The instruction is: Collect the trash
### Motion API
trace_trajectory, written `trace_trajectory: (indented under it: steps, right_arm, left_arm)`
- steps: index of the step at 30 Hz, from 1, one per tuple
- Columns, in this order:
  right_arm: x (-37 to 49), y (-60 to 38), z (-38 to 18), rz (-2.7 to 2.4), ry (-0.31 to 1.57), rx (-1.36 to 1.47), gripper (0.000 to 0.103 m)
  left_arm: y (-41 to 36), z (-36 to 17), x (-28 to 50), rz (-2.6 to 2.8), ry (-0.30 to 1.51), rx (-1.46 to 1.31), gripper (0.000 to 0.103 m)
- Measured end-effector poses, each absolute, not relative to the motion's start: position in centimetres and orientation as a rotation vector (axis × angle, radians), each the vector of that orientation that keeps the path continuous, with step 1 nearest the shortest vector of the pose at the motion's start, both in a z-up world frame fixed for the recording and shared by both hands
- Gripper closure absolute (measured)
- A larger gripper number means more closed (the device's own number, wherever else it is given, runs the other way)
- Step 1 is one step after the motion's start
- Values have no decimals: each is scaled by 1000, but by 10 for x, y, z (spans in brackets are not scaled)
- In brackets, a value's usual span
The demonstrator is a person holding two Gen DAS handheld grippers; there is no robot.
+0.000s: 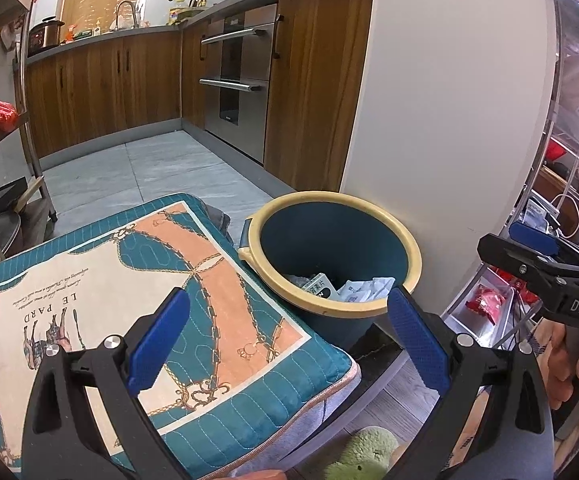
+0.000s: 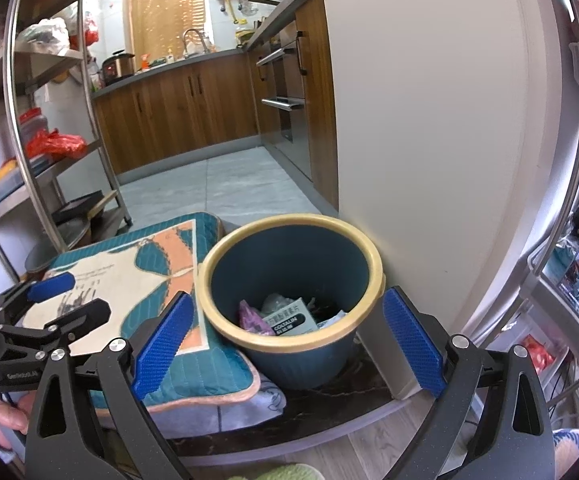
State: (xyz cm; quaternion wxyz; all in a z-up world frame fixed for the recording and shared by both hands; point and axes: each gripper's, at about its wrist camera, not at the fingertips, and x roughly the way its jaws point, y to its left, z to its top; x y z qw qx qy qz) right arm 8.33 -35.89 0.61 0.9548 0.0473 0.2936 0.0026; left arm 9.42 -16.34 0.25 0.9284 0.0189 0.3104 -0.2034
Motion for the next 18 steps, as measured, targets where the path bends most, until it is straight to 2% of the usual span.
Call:
trace_trajectory:
  steps: [18]
  right_arm:
    - [83,-359,6,7,596,96,7]
  left_arm:
    - [-165,2,92,-423,640,41,6]
